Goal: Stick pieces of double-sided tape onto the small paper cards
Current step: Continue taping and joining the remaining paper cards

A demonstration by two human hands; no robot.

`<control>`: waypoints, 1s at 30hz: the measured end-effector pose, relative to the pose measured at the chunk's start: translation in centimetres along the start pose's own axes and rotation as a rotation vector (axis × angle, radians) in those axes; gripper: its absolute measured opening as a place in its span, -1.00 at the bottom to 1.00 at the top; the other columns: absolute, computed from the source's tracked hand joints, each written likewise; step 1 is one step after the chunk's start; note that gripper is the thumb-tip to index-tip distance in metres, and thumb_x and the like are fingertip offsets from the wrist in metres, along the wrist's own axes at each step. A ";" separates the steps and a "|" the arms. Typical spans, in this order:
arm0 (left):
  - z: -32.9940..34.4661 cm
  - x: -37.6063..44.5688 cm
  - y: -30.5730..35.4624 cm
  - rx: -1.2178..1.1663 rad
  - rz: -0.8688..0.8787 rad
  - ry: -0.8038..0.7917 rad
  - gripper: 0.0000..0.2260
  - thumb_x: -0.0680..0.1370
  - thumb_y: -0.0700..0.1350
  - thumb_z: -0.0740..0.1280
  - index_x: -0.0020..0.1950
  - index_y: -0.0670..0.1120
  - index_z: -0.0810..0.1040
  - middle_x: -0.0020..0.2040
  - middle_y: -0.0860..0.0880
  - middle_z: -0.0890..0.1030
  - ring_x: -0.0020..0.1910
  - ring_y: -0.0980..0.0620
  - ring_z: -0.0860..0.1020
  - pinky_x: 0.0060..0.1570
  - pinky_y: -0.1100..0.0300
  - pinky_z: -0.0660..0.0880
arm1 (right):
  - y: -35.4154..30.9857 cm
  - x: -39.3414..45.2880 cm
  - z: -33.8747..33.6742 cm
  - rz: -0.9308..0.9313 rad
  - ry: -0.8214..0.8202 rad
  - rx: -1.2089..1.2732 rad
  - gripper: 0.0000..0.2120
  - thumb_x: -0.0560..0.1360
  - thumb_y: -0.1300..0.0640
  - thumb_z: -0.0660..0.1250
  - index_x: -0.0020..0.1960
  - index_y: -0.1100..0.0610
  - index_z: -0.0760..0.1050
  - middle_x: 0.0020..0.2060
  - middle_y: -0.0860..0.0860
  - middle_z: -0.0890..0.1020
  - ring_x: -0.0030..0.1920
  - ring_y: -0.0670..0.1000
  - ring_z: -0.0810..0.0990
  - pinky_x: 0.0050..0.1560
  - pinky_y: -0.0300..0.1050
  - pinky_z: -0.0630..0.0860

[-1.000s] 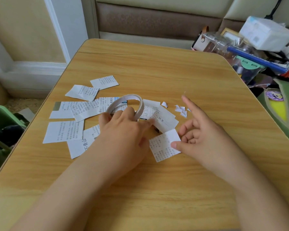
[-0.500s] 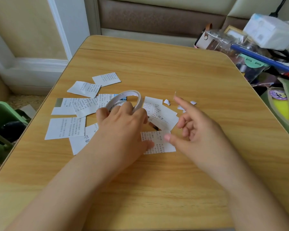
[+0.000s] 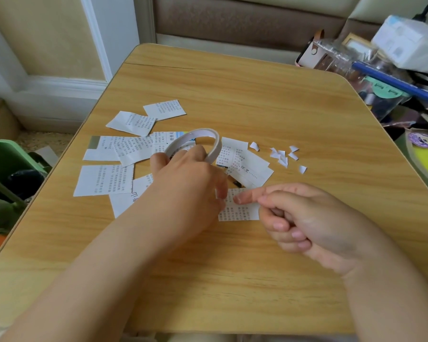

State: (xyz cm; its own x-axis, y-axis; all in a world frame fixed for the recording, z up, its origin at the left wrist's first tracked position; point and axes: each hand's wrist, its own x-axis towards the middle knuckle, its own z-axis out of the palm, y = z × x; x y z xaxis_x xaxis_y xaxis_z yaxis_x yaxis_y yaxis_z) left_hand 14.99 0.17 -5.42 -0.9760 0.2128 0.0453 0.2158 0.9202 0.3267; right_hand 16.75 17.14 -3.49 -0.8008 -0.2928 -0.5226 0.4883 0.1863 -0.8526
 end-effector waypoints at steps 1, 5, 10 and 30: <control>0.0 0.0 0.0 0.004 -0.001 -0.001 -0.88 0.49 0.06 0.37 -0.17 0.19 0.44 -0.21 0.16 0.18 -0.07 0.11 0.22 -0.13 0.16 -0.05 | 0.0 0.0 0.1 0.004 0.007 -0.009 -0.74 0.59 0.28 0.07 0.05 0.23 0.54 -0.56 -0.03 0.30 -0.62 -0.16 0.12 -0.62 -0.35 0.04; 0.0 0.1 0.0 0.003 -0.003 -0.007 -0.89 0.49 0.06 0.37 -0.17 0.19 0.44 -0.20 0.17 0.18 -0.06 0.10 0.23 -0.10 0.16 -0.04 | -0.2 -0.1 0.4 0.014 0.047 -0.067 -0.75 0.58 0.29 0.08 0.03 0.21 0.54 -0.56 -0.03 0.30 -0.61 -0.15 0.12 -0.62 -0.33 0.03; 0.1 0.1 0.0 0.007 0.010 0.001 -0.87 0.50 0.06 0.35 -0.16 0.20 0.41 -0.21 0.16 0.18 -0.07 0.10 0.24 -0.03 0.15 0.00 | -0.1 0.0 0.5 0.032 0.092 -0.137 -0.78 0.59 0.26 0.10 0.06 0.20 0.52 -0.57 -0.04 0.31 -0.62 -0.14 0.14 -0.63 -0.32 0.06; 1.6 0.3 0.5 0.061 0.003 0.089 -0.75 0.45 0.27 0.31 -0.20 0.13 0.38 -0.23 0.15 0.19 -0.08 0.06 0.24 -0.19 0.15 -0.09 | 0.1 -0.3 0.7 0.010 0.127 -0.225 -0.74 0.54 0.27 0.09 0.07 0.11 0.52 -0.56 -0.06 0.35 -0.57 -0.09 0.15 -0.61 -0.30 0.12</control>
State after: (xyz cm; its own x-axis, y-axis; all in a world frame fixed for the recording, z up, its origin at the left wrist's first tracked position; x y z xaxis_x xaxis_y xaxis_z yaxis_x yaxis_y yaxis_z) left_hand 14.88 1.18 -6.76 -0.9733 0.1884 0.1311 0.2178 0.9383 0.2686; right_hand 17.26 16.57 -3.40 -0.8406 -0.1724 -0.5134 0.4178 0.3968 -0.8173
